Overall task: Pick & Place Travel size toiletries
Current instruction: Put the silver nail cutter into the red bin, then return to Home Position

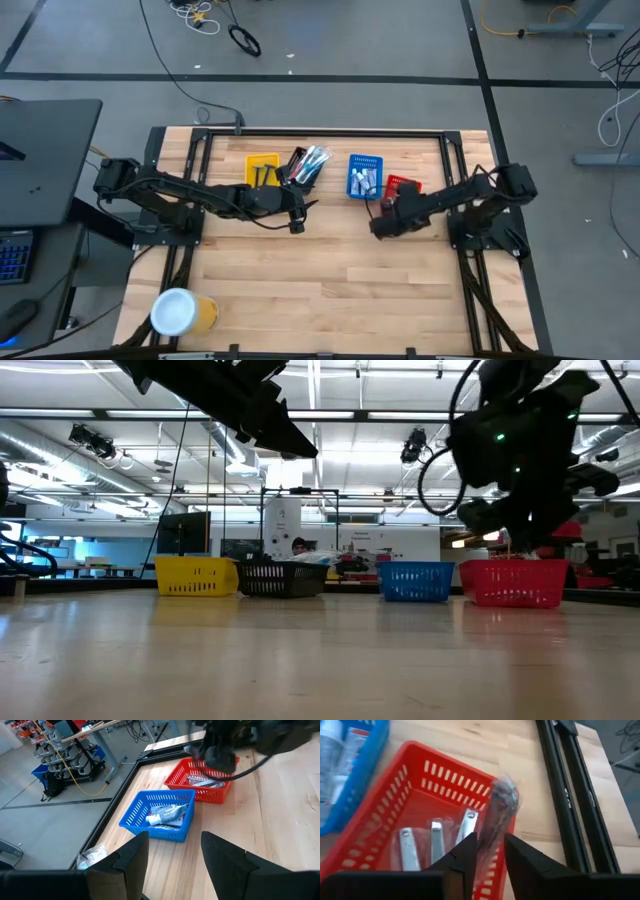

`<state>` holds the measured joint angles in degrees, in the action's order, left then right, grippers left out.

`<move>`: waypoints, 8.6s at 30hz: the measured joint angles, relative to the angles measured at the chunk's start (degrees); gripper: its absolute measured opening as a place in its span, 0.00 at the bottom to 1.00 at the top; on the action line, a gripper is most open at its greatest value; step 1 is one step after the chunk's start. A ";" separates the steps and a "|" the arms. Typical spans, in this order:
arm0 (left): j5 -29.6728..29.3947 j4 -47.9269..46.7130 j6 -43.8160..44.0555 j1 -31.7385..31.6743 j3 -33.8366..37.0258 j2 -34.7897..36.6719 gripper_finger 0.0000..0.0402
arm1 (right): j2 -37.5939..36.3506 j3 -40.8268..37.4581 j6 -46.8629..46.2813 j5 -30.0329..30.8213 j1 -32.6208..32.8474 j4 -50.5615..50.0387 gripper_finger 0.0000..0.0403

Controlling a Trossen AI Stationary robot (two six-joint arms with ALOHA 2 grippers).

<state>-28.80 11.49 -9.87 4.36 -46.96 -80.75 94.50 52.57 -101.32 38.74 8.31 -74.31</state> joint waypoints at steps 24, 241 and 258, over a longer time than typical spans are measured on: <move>-32.59 -2.36 -3.63 0.80 0.02 5.50 0.47 | -3.19 15.13 66.32 -4.47 -4.26 20.74 0.32; -3.50 8.50 -5.61 1.14 46.38 80.50 0.47 | -85.65 -52.01 103.24 -57.40 -18.36 77.67 0.32; -0.81 1.28 4.50 1.14 46.39 80.39 0.47 | -84.59 -52.01 105.37 -57.53 -18.37 80.57 0.32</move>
<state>-29.60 12.76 -5.37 5.50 -0.57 -0.36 9.91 0.56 4.05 -18.79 -10.06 6.26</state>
